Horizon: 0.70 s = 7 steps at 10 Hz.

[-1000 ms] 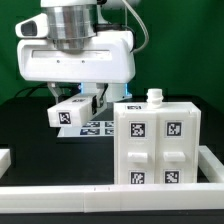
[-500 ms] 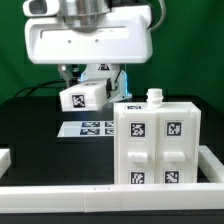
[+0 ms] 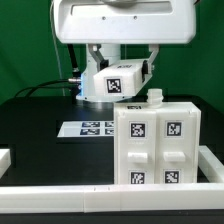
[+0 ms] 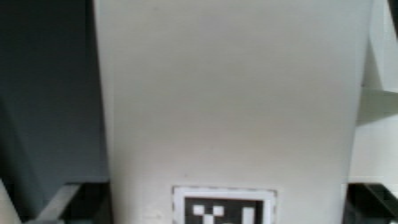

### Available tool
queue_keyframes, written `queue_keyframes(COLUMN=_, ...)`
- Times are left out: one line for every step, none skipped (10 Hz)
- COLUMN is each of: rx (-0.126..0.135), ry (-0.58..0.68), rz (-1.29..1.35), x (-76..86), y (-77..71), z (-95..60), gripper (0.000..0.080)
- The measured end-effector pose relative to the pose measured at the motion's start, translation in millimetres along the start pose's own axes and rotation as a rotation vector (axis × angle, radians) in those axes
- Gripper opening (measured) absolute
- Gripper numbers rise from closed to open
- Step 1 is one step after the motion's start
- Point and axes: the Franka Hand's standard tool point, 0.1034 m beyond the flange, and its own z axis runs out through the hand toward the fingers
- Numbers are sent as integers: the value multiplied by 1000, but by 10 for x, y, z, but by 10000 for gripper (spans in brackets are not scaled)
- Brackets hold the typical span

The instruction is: Assemble cabinet

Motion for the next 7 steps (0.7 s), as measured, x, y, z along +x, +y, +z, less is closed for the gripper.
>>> queue_keyframes(rx=-1, ry=-3, rz=2, x=-9, y=11, z=12, gripper=557)
queue_keyframes(rx=-1, ry=-3, rz=1, x=-11, y=8, z=16, gripper=557)
queue_keyframes(rx=-2, ry=-4, rz=-1, x=-12, y=8, z=20, gripper=557)
queue_keyframes(rx=-2, ry=-1, rz=-21, x=-11, y=-27, z=9, gripper=557)
queue_keyframes(rx=-1, ry=2, rz=-21, x=17, y=-94, z=-35, gripper=557)
queue_keyframes(rx=-1, ry=10, rz=-26, x=74, y=-171, z=-89, gripper=557)
queue_keyframes(rx=0, ry=17, rz=-29, x=130, y=-218, z=-135, gripper=557)
